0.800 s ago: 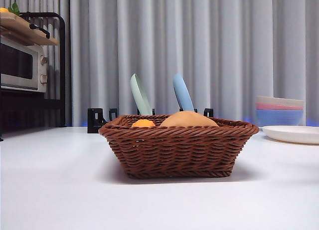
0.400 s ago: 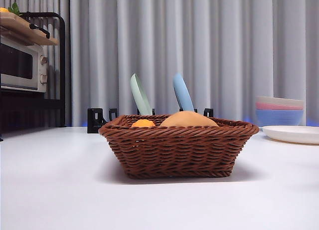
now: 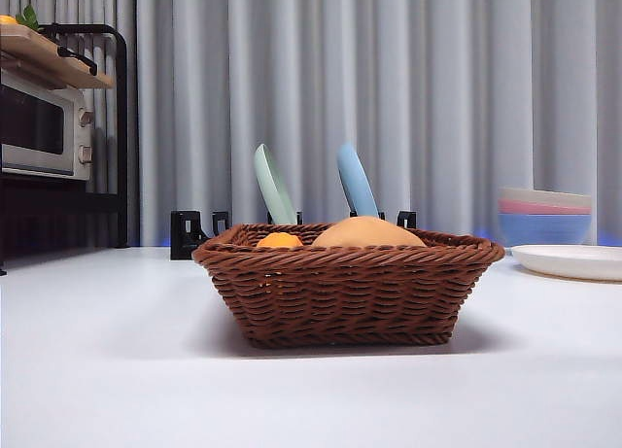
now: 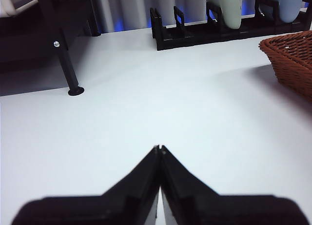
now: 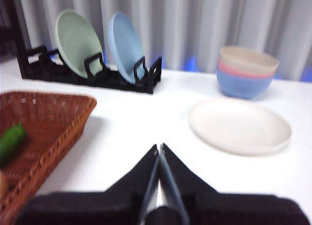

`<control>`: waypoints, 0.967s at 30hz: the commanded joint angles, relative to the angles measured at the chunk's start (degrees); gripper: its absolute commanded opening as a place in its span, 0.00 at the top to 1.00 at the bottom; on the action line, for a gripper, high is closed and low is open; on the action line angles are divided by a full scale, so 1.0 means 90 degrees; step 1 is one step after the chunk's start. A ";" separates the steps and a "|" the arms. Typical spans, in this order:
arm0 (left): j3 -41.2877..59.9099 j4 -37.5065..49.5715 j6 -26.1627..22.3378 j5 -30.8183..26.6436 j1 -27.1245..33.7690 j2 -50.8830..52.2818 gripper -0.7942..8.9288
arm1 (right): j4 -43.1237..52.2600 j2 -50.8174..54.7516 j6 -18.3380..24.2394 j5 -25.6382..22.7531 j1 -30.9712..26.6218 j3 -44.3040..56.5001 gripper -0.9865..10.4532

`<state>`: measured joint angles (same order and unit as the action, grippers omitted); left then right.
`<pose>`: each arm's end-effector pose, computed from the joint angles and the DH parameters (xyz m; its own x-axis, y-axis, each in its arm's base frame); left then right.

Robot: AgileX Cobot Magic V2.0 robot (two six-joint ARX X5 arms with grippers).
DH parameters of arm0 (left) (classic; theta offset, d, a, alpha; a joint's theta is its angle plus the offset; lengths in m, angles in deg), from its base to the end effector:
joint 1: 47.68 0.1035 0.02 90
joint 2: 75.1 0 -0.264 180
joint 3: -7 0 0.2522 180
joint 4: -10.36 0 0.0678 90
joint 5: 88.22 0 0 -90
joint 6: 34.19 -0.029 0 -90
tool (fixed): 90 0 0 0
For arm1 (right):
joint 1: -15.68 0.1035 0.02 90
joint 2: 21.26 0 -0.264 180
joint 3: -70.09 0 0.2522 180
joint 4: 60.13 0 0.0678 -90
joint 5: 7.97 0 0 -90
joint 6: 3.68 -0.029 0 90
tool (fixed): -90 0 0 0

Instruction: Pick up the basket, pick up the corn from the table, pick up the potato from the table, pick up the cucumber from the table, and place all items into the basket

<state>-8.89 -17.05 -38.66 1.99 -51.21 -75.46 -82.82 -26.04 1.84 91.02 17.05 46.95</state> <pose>0.0935 -0.0059 0.1528 0.9765 -0.0639 -0.2059 0.0810 0.9939 0.0755 0.0923 0.0067 0.1977 0.9809 0.1798 -0.0746 -0.1858 0.9790 -0.0842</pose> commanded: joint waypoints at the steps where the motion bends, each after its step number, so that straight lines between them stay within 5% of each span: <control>1: 0.0087 -0.0005 0.0041 0.0000 0.0017 0.0017 0.92 | 0.0104 0.0376 -0.0143 0.0007 -0.0015 0.0372 0.91; 29: 0.0087 -0.0005 0.0041 0.0000 0.0017 0.0017 0.92 | -0.0083 0.0512 -0.0561 -0.0036 -0.0015 0.1005 0.91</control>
<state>-8.89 -17.05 -38.64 1.99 -51.21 -75.46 -83.41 -21.49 -2.64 90.87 17.05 55.19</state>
